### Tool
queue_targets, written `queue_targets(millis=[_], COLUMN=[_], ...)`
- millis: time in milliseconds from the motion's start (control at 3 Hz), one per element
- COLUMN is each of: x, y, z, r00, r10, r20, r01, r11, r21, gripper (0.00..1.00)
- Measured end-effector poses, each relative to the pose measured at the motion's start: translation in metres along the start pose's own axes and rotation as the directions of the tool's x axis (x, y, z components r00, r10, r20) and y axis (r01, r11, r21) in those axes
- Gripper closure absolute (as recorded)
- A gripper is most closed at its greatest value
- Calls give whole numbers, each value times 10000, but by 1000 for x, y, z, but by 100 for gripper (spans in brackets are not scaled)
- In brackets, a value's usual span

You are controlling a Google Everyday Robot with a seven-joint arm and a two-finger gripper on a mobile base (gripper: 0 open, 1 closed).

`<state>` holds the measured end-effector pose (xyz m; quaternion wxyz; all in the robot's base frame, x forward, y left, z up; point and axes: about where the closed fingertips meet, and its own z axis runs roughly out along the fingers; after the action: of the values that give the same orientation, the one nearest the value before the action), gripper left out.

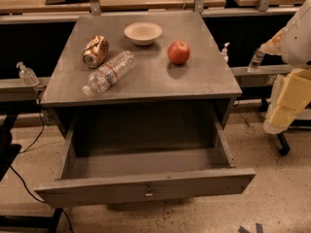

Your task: Place water bottle into top drawer

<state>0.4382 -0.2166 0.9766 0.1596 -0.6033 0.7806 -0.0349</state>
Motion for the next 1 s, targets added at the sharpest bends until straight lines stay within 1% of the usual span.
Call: queue_targets(millis=[333, 667, 1000], x=[0, -11, -73], y=[0, -6, -37], z=[0, 2, 13], r00=[10000, 9964, 9317], r10=[0, -848, -3632], r20=[0, 61, 58], r01=[0, 843, 3547], r11=[10000, 9948, 9131], r21=[0, 563, 2010], gripper=[0, 0, 0])
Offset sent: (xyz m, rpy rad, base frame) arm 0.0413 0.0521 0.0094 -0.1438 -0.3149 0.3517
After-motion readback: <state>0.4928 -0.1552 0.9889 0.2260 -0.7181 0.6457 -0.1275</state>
